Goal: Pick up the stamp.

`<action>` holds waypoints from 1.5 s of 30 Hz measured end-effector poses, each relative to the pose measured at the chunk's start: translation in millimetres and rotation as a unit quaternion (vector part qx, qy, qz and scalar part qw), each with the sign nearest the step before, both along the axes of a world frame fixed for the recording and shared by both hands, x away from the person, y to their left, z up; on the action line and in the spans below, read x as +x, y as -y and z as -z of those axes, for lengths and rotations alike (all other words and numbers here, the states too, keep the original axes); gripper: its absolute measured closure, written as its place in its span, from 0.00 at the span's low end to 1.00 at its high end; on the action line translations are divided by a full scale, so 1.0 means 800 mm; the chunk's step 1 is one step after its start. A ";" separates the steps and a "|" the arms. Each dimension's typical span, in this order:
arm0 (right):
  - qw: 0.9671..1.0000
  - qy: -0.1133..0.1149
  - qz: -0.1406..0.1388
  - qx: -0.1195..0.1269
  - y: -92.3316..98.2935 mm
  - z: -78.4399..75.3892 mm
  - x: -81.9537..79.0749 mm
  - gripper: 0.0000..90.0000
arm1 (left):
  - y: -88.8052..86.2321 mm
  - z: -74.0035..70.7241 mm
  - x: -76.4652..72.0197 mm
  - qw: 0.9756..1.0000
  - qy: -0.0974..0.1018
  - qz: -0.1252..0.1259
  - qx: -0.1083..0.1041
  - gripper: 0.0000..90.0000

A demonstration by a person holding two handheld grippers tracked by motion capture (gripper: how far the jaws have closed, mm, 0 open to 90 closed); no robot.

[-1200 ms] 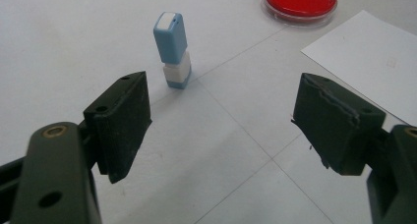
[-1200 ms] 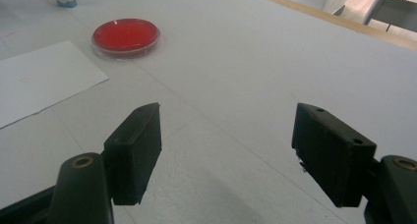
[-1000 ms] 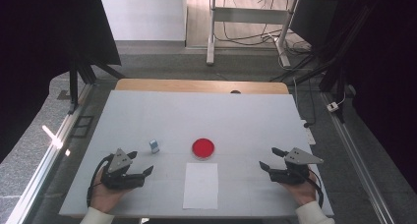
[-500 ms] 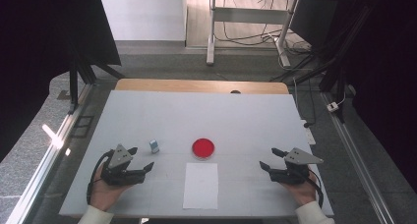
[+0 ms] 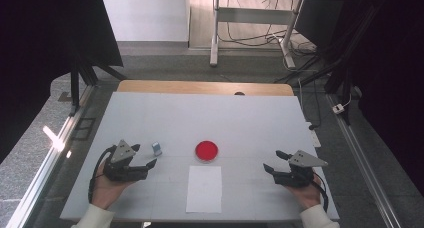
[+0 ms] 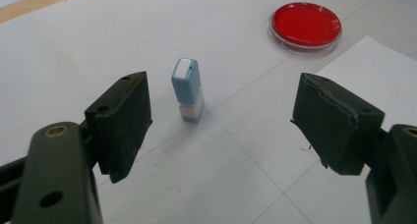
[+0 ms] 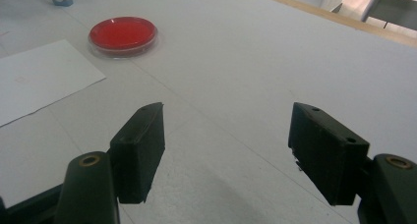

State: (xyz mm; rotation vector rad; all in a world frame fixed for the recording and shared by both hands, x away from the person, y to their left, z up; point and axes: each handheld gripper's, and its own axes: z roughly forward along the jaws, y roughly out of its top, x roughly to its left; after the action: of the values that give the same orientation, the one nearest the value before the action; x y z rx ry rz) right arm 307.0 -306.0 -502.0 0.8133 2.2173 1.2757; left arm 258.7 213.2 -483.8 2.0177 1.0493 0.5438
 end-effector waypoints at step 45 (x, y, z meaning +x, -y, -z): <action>1.000 -0.012 -0.004 -0.012 -0.008 0.008 0.004 0.33 | 0.007 -0.007 0.099 0.993 -0.072 0.064 0.062 0.35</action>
State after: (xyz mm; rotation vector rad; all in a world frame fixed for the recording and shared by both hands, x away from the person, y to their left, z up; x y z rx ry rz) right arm 310.0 -299.2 -508.2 0.8167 2.2531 1.2468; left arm 338.2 207.3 -477.8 2.2441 0.9826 0.4096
